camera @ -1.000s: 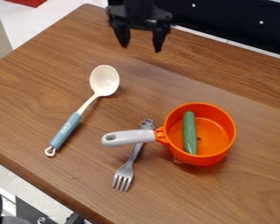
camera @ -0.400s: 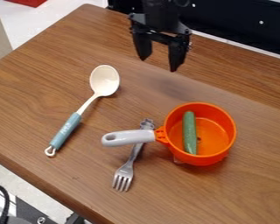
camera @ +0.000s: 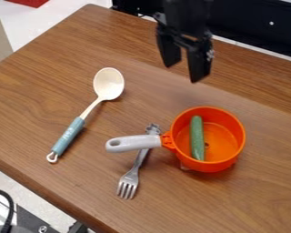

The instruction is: Pick and move container to top right side of table

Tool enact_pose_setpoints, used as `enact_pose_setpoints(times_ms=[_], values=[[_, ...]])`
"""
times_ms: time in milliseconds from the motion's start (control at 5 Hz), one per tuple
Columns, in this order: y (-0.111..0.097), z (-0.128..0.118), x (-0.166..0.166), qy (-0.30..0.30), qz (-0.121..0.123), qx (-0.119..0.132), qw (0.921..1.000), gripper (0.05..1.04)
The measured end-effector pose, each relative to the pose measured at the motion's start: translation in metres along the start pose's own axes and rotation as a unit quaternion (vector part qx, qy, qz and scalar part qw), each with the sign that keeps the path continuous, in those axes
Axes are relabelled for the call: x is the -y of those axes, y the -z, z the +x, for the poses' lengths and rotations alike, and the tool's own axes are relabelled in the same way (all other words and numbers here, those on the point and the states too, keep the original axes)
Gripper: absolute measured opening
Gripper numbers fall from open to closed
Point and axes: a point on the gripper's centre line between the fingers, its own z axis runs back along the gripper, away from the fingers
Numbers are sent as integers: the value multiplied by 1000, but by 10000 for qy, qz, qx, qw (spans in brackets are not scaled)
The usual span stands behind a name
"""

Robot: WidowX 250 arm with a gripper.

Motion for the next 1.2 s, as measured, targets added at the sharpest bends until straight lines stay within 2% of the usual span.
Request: enact_pose_setpoints(times_ms=[200, 600, 800, 1200], values=[[1, -6, 16, 434, -75, 106, 9990, 998], [21, -13, 28, 847, 163, 43, 9963, 998], [24, -11, 27, 841, 274, 96, 9960, 998], [40, -14, 25, 830, 341, -52, 9959, 998]])
